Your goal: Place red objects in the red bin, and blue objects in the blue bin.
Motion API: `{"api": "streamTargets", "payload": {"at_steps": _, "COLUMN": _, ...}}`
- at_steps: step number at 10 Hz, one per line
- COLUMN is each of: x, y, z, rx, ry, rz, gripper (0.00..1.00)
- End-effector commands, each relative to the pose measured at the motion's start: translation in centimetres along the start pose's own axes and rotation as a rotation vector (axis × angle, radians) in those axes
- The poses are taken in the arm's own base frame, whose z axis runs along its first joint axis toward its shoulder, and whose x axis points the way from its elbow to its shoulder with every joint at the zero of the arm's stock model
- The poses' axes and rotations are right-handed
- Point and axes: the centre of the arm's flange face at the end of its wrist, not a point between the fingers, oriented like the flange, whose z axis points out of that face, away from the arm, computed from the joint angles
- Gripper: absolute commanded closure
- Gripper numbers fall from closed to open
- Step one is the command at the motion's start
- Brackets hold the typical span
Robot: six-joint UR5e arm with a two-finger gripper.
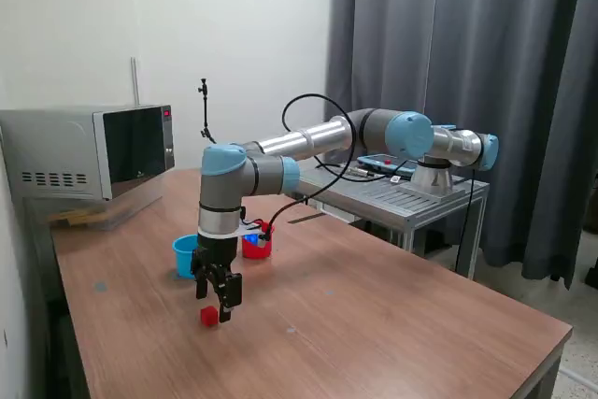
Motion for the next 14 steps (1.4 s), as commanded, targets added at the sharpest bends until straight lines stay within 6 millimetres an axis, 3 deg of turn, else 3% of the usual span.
{"api": "streamTargets", "payload": {"at_steps": 1, "x": 0.0, "y": -0.02, "z": 0.28, "rx": 0.001, "ry": 0.0, "rz": -0.002, "gripper": 0.0}}
{"api": "streamTargets", "payload": {"at_steps": 7, "x": 0.06, "y": 0.21, "z": 0.15, "rx": -0.024, "ry": 0.006, "rz": -0.005, "gripper": 0.0}}
{"api": "streamTargets", "payload": {"at_steps": 8, "x": 0.06, "y": 0.21, "z": 0.15, "rx": -0.024, "ry": 0.006, "rz": -0.005, "gripper": 1.0}}
{"api": "streamTargets", "payload": {"at_steps": 14, "x": 0.05, "y": 0.13, "z": 0.44, "rx": -0.02, "ry": 0.005, "rz": -0.005, "gripper": 1.0}}
